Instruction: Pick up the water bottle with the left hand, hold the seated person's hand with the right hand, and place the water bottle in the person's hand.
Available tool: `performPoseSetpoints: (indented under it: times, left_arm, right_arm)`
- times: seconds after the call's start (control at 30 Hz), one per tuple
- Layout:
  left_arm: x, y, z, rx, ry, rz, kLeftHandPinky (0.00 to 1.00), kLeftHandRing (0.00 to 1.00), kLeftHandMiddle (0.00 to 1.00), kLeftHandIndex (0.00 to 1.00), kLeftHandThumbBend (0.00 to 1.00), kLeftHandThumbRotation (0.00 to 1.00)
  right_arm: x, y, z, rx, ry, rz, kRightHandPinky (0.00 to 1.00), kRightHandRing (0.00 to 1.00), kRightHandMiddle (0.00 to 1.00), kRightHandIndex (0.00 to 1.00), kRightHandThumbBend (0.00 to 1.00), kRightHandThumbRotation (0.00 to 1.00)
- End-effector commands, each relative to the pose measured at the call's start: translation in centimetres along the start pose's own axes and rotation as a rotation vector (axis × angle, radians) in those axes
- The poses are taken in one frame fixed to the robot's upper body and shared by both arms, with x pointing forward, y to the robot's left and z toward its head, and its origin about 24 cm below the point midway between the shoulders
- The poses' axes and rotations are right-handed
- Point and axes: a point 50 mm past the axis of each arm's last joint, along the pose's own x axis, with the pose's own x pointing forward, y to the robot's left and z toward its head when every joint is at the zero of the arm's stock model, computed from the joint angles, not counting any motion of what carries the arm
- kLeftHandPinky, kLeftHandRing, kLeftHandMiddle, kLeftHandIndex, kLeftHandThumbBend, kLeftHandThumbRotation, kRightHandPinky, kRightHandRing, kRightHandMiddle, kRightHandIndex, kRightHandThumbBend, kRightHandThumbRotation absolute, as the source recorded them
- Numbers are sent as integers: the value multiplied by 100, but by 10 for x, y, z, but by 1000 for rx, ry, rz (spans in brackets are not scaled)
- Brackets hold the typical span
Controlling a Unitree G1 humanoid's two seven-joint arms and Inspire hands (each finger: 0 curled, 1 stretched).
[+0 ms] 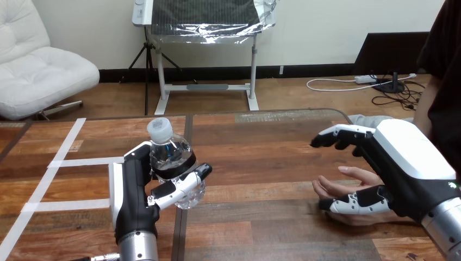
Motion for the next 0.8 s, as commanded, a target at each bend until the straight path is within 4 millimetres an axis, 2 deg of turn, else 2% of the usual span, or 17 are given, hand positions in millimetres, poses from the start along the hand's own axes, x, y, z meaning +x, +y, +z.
performPoseSetpoints:
  times: [0.0,0.37,0.77]
  left_arm:
    - [10,-6,27,-46,-120,5,37,41,45,44,73,0]
    - [9,-8,29,-46,-134,-9,37,41,45,44,72,0]
    - [10,-9,30,-47,-138,-9,37,41,45,43,71,0]
  right_arm:
    - [6,-27,7,-87,-25,-51,64,73,76,72,83,0]
    - [8,-31,3,-127,43,32,68,76,78,74,82,0]
    - [10,-33,0,-194,92,58,68,76,77,73,87,0]
